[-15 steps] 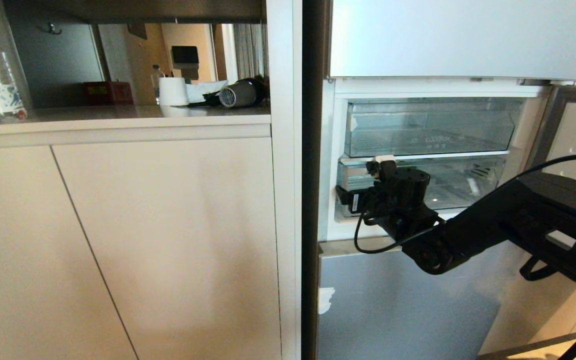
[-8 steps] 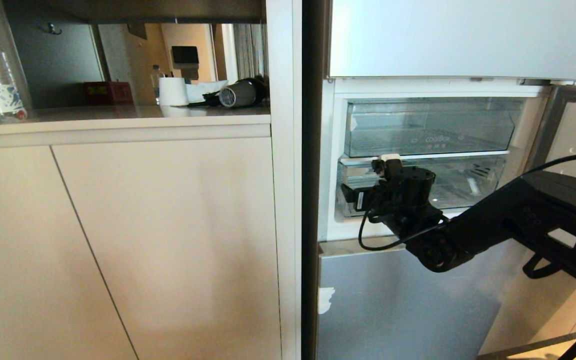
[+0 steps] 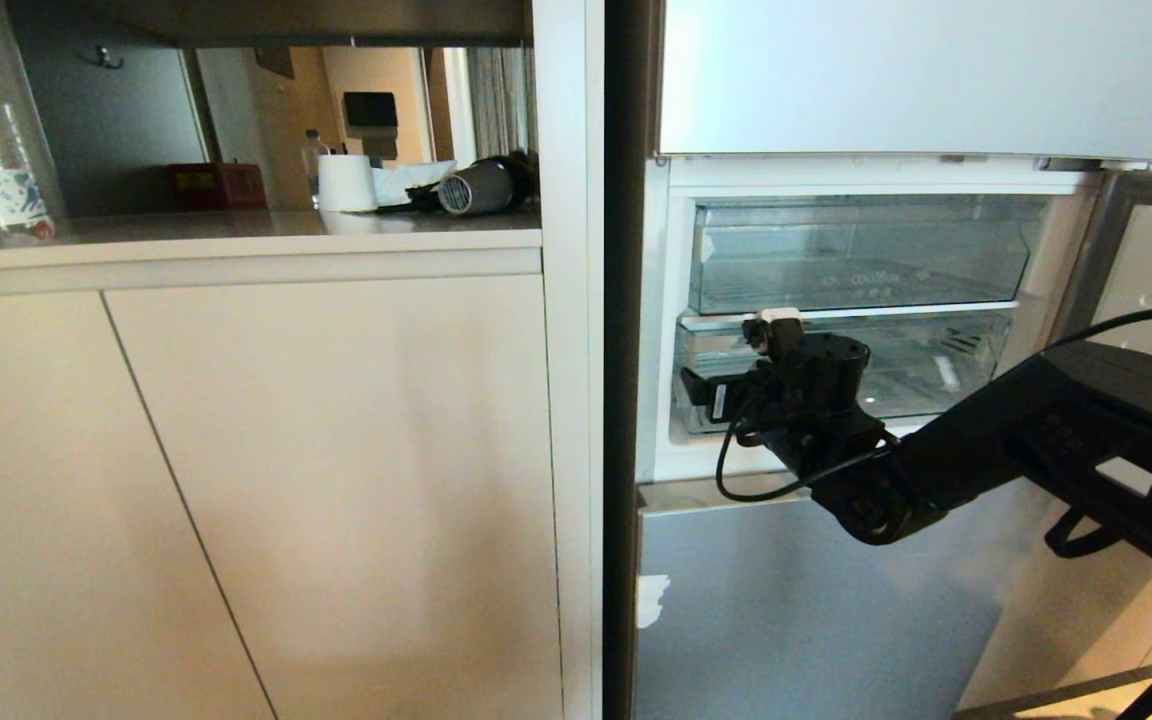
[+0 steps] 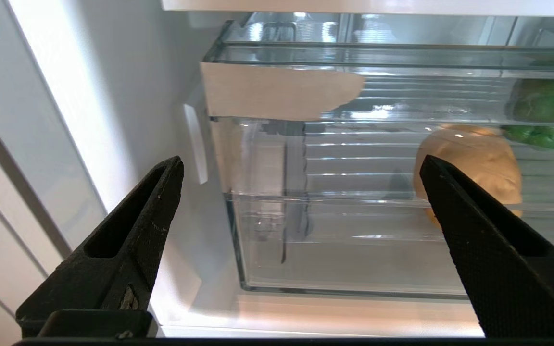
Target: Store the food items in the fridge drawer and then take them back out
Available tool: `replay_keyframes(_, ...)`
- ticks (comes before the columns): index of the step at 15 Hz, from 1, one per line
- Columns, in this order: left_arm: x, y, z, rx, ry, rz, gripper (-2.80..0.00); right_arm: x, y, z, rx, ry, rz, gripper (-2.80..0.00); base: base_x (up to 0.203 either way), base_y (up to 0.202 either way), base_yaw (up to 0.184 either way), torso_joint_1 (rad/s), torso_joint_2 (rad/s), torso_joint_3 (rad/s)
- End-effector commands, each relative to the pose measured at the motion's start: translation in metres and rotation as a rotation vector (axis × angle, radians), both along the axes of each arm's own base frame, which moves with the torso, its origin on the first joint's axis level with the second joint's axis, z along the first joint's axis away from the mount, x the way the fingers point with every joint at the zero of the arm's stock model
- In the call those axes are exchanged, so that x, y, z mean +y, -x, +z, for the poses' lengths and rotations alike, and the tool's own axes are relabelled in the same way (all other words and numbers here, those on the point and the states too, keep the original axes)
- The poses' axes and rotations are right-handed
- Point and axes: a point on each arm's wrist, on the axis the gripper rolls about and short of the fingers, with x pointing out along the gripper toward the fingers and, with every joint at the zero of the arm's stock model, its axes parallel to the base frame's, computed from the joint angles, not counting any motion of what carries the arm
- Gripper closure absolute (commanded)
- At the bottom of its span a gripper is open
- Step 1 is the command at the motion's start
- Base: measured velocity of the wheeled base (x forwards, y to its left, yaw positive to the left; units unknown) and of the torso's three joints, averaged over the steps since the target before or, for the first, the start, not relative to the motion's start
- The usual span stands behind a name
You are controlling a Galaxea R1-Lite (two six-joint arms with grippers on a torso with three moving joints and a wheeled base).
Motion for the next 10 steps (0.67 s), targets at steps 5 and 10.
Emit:
replay_keyframes(5, 0.000, 0.000, 0.000, 0.001, 0.000, 0.000, 0.00, 0.002, 0.001, 0.000, -0.004, -0.001, 0.002, 0.00, 0.000, 0.000, 0.000, 0.000, 0.00, 0.000)
replay_keyframes(10, 0.000, 0.000, 0.000, 0.001, 0.000, 0.000, 0.00, 0.014, 0.005, 0.001, -0.009, 0.001, 0.028, 0.00, 0.000, 0.000, 0.000, 0.000, 0.00, 0.000)
